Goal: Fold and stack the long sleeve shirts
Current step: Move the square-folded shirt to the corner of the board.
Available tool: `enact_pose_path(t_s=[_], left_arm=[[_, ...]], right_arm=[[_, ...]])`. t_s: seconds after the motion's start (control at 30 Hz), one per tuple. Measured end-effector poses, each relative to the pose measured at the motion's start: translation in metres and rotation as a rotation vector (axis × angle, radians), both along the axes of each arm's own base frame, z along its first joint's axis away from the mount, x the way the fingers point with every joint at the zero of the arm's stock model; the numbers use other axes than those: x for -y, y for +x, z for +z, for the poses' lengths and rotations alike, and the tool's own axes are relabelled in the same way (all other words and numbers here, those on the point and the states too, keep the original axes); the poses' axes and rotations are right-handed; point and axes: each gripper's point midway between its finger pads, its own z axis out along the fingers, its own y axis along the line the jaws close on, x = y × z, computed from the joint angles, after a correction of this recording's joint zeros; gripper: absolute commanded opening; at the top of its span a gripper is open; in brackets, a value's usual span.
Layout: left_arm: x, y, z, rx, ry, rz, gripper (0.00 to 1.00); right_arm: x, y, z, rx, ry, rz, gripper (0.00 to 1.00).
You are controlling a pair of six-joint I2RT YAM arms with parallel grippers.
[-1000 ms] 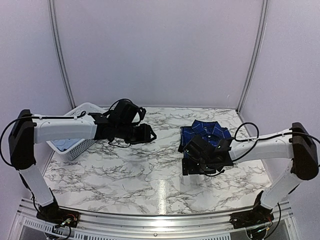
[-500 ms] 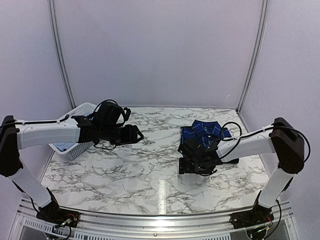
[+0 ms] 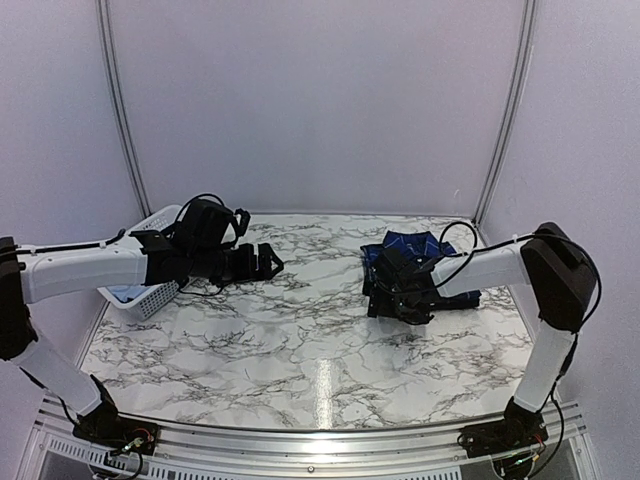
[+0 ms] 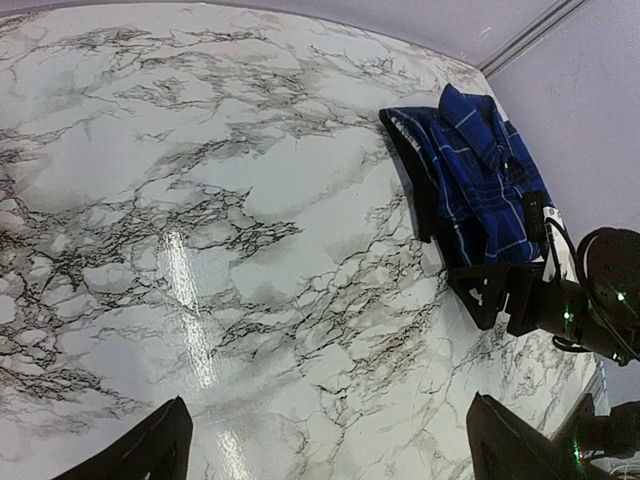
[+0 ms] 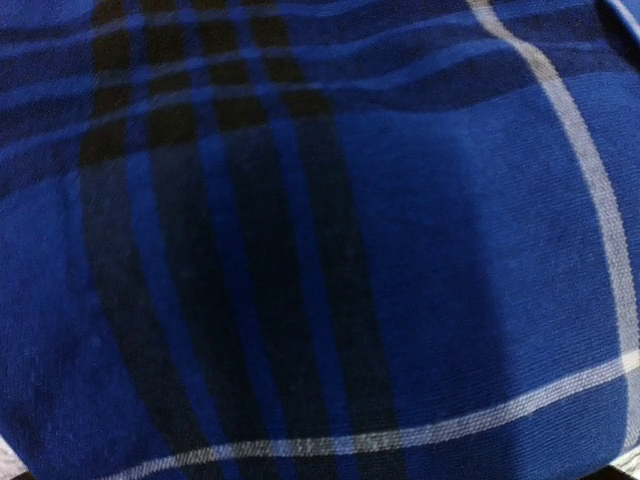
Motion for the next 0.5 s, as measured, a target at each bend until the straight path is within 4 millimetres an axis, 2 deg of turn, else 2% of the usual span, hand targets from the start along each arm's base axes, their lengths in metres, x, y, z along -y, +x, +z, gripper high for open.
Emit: enact_pose_path(t_s=[0.13, 0.2, 0.37, 0.5], left_arm=[[-0.005, 0.0, 0.004, 0.01, -0.004, 0.006, 0.99], [-0.008, 0.0, 0.005, 0.013, -0.004, 0.008, 0.99], [-0.013, 0.004, 0.007, 0.02, -0.002, 0.019, 0.99], [-0.019, 0.004, 0.008, 0.024, -0.001, 0.028, 0.99]], right_arm=[[0.023, 0.024, -0.001, 0.01, 0.003, -0.052, 0.99], [0.026, 0.036, 0.0, 0.013, 0.004, -0.065, 0.99], [0.013, 0.074, 0.002, 0.038, 0.036, -0.078, 0.98], [-0.001, 0.081, 0.005, 0.047, 0.081, -0.056, 0.99]])
